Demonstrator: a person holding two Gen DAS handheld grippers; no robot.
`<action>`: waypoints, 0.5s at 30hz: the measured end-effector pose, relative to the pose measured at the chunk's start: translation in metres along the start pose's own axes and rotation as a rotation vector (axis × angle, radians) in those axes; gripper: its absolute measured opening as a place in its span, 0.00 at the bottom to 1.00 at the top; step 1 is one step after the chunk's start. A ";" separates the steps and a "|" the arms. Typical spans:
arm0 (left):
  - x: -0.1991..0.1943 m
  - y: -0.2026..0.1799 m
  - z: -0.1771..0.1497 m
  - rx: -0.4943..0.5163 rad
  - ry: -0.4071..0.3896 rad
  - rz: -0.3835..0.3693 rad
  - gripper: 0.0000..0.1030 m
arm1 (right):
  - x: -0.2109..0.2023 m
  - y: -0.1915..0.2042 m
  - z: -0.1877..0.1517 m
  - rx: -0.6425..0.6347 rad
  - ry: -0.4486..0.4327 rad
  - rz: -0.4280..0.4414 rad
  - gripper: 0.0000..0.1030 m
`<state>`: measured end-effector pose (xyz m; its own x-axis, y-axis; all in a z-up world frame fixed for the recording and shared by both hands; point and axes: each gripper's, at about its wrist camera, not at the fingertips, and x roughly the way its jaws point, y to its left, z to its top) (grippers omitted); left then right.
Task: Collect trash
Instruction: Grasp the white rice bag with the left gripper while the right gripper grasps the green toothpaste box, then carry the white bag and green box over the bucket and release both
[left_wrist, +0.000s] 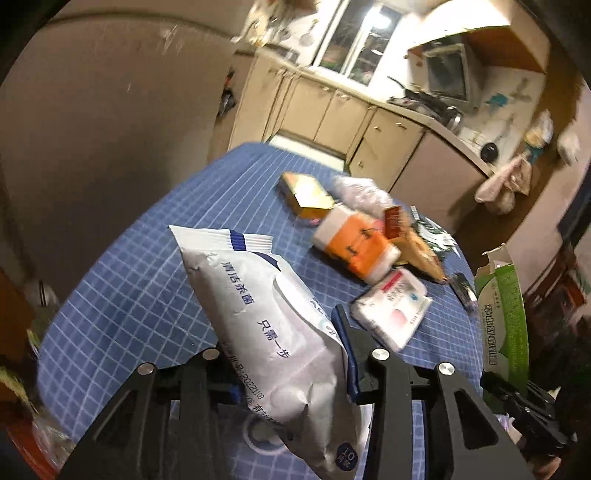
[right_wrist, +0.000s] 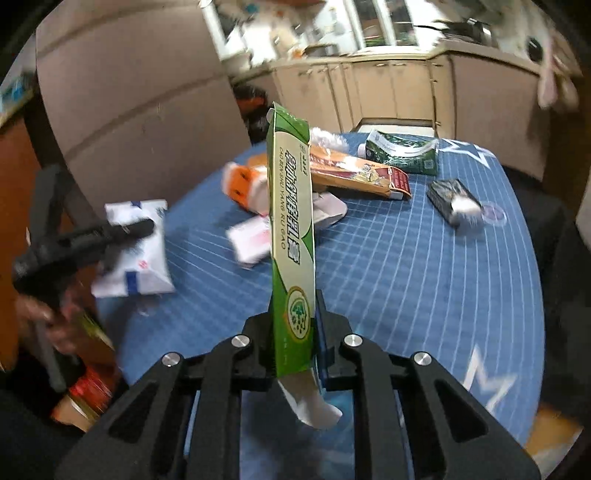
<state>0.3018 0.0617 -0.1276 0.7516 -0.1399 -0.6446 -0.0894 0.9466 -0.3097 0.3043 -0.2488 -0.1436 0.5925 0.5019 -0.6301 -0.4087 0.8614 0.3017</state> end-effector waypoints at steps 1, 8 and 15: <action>-0.005 -0.006 0.000 0.019 -0.012 -0.003 0.40 | -0.006 0.002 -0.003 0.025 -0.015 0.007 0.14; -0.027 -0.055 -0.013 0.165 -0.042 -0.027 0.39 | -0.052 0.015 -0.036 0.137 -0.092 -0.064 0.12; -0.018 -0.094 -0.033 0.274 -0.030 -0.008 0.38 | -0.085 0.026 -0.060 0.131 -0.137 -0.163 0.12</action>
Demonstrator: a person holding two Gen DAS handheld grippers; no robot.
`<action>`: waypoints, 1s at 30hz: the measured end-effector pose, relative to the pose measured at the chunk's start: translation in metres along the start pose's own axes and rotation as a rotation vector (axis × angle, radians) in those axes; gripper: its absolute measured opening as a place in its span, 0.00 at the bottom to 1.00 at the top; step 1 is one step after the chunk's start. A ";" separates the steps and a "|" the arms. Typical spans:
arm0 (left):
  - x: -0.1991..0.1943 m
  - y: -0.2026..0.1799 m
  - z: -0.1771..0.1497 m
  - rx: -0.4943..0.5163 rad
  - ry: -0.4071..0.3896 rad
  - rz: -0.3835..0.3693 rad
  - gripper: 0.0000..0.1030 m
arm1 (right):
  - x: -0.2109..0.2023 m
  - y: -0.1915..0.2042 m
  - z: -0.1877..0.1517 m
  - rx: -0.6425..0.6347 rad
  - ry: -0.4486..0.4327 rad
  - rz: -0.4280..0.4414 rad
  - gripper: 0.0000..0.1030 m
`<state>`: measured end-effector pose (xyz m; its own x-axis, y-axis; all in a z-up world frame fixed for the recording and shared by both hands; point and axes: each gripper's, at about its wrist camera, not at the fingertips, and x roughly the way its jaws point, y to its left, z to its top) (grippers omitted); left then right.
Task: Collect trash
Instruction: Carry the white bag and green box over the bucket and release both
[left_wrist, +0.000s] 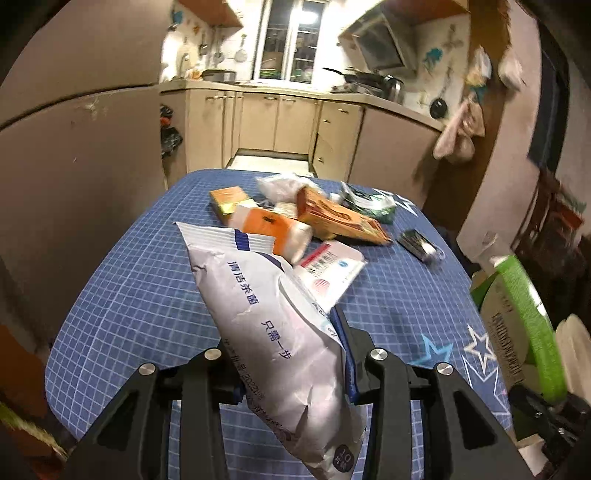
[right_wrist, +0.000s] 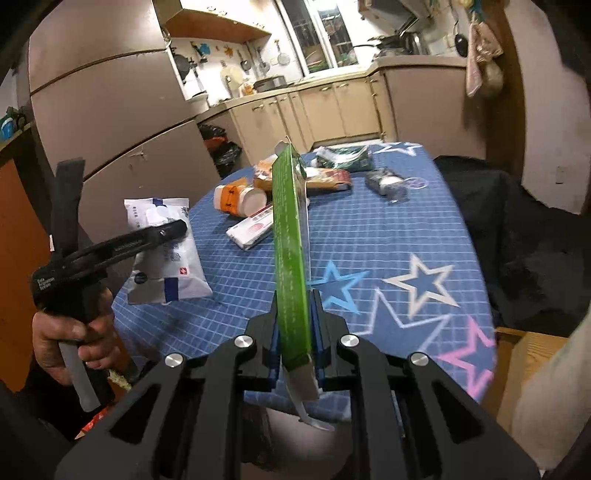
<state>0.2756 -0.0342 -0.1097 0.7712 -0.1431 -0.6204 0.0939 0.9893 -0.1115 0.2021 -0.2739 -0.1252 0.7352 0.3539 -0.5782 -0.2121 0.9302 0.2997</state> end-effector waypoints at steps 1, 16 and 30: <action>0.000 -0.009 -0.001 0.022 -0.001 -0.002 0.38 | -0.004 -0.001 -0.001 0.002 -0.011 -0.006 0.12; -0.022 -0.099 -0.002 0.232 -0.108 -0.001 0.38 | -0.075 -0.035 -0.010 0.053 -0.165 -0.155 0.12; -0.024 -0.213 -0.013 0.420 -0.156 -0.128 0.38 | -0.144 -0.095 -0.033 0.181 -0.274 -0.329 0.12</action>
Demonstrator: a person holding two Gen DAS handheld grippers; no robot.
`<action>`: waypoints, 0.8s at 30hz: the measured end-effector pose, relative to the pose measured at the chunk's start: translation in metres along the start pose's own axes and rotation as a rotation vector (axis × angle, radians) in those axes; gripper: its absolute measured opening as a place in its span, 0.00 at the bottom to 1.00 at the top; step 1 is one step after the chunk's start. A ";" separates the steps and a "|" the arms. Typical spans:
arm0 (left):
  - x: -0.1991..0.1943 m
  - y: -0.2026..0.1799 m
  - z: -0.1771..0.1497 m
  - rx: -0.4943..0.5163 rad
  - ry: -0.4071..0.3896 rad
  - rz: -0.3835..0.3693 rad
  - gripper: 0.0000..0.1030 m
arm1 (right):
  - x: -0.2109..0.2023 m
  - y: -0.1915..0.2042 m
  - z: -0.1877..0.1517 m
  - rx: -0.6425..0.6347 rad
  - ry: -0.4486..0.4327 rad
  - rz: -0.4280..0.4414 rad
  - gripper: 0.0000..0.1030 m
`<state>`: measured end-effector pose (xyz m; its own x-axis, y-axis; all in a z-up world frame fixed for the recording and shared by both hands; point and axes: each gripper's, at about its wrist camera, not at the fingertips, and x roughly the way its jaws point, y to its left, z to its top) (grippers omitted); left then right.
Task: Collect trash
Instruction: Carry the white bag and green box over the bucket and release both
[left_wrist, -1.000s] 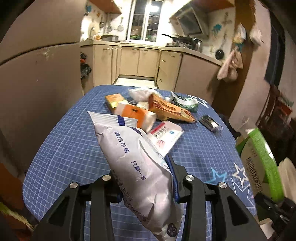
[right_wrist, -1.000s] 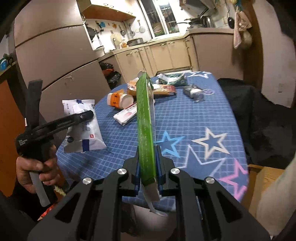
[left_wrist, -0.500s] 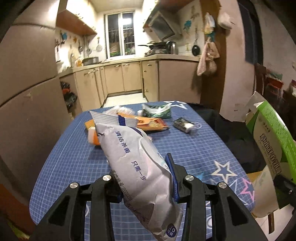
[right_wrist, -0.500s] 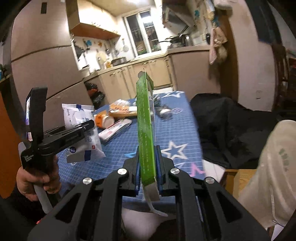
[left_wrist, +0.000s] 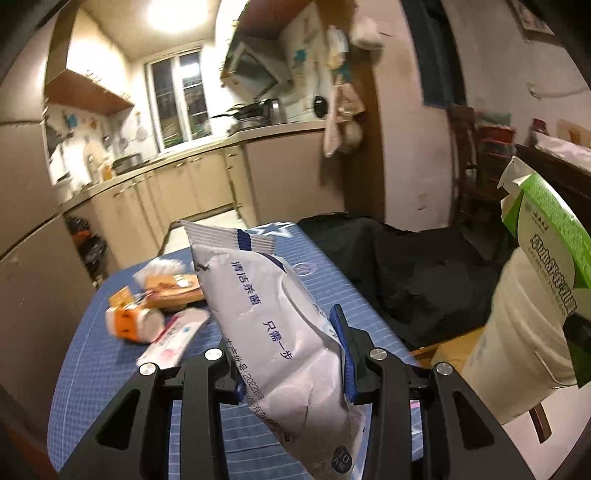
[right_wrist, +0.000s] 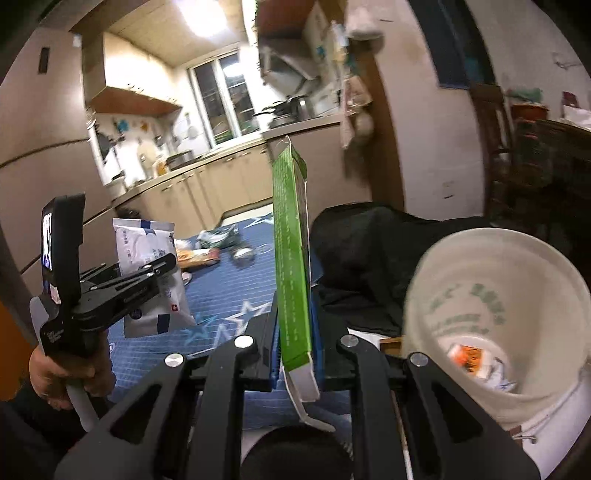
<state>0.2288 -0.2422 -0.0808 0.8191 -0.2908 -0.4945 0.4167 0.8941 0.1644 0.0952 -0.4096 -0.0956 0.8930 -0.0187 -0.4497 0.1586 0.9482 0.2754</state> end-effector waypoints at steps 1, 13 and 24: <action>0.001 -0.006 0.002 0.008 -0.001 -0.007 0.38 | -0.004 -0.006 0.000 0.008 -0.008 -0.015 0.12; 0.011 -0.083 0.021 0.114 -0.023 -0.143 0.38 | -0.038 -0.056 -0.006 0.077 -0.073 -0.135 0.12; 0.007 -0.151 0.040 0.193 -0.061 -0.277 0.38 | -0.061 -0.091 -0.013 0.122 -0.090 -0.266 0.12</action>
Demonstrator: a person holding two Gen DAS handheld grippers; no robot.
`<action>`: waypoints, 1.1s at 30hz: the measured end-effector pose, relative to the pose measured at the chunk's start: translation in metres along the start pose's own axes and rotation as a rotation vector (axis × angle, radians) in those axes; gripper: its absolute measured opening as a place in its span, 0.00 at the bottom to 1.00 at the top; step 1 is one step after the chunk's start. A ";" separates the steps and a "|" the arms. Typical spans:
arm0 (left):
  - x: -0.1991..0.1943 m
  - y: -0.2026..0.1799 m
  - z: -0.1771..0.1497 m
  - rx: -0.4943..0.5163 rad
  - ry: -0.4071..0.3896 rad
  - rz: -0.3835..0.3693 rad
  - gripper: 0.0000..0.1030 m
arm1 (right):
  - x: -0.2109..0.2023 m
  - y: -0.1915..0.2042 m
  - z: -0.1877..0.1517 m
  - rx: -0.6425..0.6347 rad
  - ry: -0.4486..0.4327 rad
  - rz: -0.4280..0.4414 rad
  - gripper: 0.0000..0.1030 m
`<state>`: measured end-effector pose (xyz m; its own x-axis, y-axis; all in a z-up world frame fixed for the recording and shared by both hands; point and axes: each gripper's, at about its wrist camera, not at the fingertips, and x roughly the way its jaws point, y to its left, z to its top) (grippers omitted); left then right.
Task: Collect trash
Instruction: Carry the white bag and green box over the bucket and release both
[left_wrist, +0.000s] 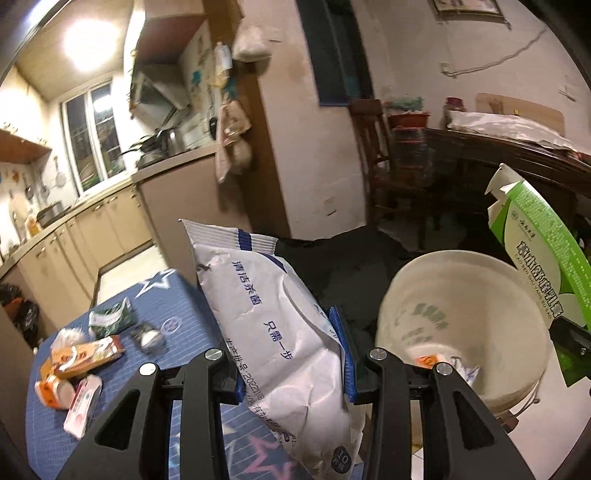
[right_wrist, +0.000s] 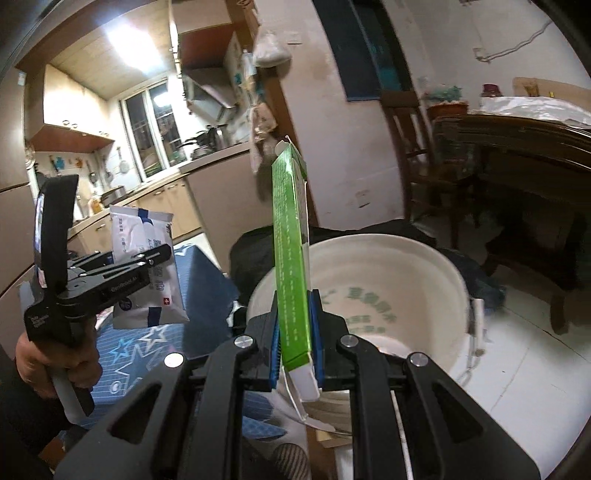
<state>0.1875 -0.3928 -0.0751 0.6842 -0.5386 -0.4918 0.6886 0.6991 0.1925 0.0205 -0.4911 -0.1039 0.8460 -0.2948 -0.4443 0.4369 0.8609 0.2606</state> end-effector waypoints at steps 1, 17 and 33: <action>0.001 -0.007 0.003 0.008 -0.005 -0.016 0.38 | -0.001 -0.003 0.000 0.002 0.002 -0.016 0.12; 0.049 -0.081 0.023 0.083 -0.019 -0.394 0.38 | -0.008 -0.067 -0.006 0.069 0.045 -0.195 0.12; 0.062 -0.097 0.036 0.141 -0.087 -0.410 0.64 | 0.036 -0.072 0.006 0.053 0.105 -0.152 0.37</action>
<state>0.1718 -0.5110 -0.0937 0.3613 -0.7997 -0.4795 0.9292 0.3519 0.1134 0.0217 -0.5657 -0.1337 0.7337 -0.3721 -0.5686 0.5748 0.7860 0.2274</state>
